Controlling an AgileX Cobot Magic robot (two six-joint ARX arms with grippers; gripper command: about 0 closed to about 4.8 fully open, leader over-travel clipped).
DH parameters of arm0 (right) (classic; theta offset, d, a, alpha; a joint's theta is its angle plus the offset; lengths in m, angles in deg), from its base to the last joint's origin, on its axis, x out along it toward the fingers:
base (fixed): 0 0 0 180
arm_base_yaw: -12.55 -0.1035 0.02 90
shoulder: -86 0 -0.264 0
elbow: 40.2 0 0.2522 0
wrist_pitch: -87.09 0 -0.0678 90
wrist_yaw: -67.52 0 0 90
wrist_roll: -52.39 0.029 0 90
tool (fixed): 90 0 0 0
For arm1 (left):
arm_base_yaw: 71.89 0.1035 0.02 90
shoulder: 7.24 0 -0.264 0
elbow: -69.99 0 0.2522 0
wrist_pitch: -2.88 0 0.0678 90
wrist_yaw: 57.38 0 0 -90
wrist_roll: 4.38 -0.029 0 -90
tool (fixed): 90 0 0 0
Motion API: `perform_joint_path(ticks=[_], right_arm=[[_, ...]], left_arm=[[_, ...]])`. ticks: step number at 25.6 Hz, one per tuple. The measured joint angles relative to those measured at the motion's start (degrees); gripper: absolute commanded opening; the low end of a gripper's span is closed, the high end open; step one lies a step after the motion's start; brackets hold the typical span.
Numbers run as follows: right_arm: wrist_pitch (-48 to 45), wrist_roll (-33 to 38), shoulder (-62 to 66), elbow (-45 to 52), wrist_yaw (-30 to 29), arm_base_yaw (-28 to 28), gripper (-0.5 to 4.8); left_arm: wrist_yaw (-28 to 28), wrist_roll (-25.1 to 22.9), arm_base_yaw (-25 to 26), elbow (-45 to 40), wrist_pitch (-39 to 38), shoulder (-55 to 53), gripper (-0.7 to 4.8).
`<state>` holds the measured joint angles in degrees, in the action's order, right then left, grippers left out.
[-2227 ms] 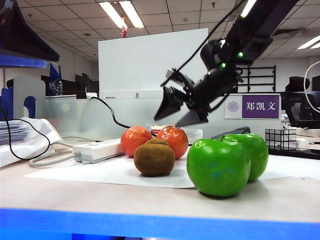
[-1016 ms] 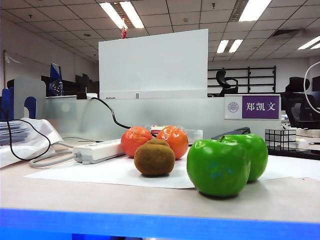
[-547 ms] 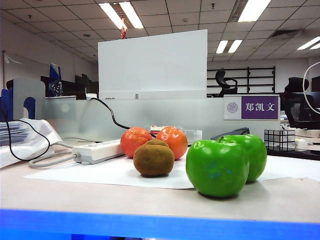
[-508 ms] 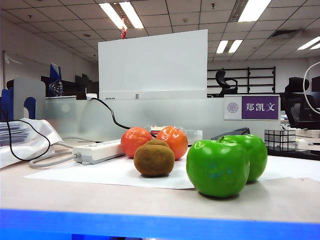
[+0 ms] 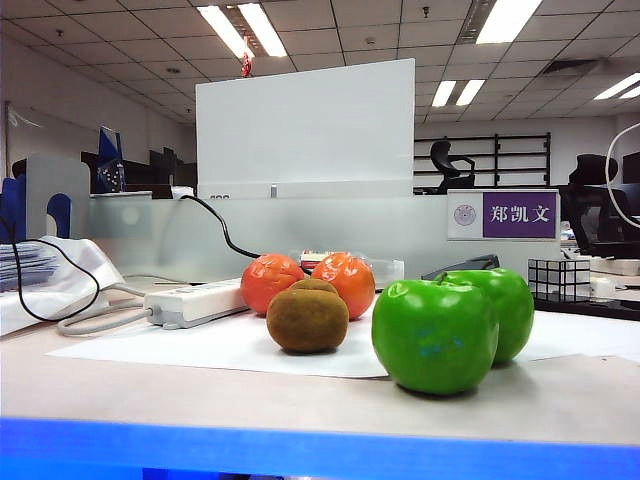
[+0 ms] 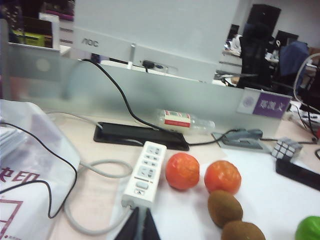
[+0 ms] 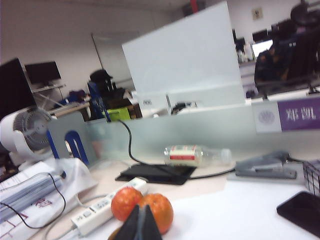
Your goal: Put the same fruits together.
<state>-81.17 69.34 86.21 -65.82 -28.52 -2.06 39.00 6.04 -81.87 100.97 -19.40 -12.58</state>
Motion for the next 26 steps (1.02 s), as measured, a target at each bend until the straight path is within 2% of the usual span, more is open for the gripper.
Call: perform_joint_path(ticks=[4,8,14,16,20,26], right_arm=[[0.4,-3.3,0.0,2.3,0.6,0.0,-0.08],[1.0,-6.2,0.0,6.8,1.3,0.0,-0.08],[0.0,-10.6,0.0,9.9,1.4,0.0,-0.08],[-0.3,-10.9,0.0,10.5,2.0,0.0,-0.08],[0.7,-11.0,0.0,11.2,3.5,0.0,-0.08],[0.8,-11.0,0.0,11.2,3.9,0.0,-0.08]], left_arm=[[-2.2,0.0,0.0,-3.4,1.4,0.0,-0.06],[-2.5,0.0,0.0,-7.7,6.7,0.0,-0.06],[-2.6,-4.1,0.0,-10.7,12.7,0.0,-0.05],[-4.0,-5.2,0.0,-11.6,13.0,0.0,-0.05],[-12.5,-5.7,0.0,-13.6,13.3,0.0,-0.04],[-13.7,-5.5,0.0,-13.6,14.2,0.0,-0.05]])
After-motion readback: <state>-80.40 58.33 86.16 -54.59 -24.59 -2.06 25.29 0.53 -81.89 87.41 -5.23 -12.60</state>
